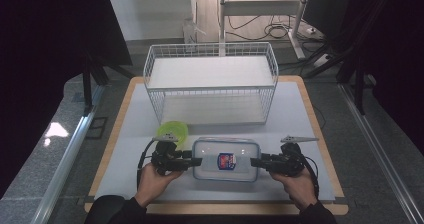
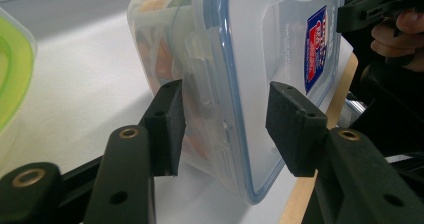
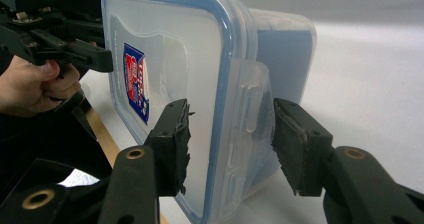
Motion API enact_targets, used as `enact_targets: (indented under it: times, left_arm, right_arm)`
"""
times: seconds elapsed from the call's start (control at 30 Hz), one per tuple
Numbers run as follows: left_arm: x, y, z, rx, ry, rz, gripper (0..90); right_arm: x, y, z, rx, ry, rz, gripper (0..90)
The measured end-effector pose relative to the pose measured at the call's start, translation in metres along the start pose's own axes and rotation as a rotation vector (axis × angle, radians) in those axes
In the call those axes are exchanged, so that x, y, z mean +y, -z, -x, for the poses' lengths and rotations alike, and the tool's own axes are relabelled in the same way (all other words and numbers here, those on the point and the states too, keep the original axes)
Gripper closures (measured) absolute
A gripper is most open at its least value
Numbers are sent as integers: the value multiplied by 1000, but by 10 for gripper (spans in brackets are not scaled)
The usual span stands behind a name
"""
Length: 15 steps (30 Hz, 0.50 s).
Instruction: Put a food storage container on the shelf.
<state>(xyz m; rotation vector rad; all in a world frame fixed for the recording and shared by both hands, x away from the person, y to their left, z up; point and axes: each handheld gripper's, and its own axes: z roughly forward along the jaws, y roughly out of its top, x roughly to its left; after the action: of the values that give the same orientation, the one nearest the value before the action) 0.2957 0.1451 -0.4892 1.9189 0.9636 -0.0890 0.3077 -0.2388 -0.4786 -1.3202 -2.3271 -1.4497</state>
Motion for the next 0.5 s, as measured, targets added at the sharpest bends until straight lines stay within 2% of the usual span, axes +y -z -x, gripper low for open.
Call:
enact_targets:
  times: [0.23,0.5]
  left_arm:
    - [13,14,6,24,-31,32,511]
    - [28,28,4,46,-45,51,511]
  right_arm:
    - [16,5,-8,4,48,31,508]
    - [38,3,-14,17,80,30,508]
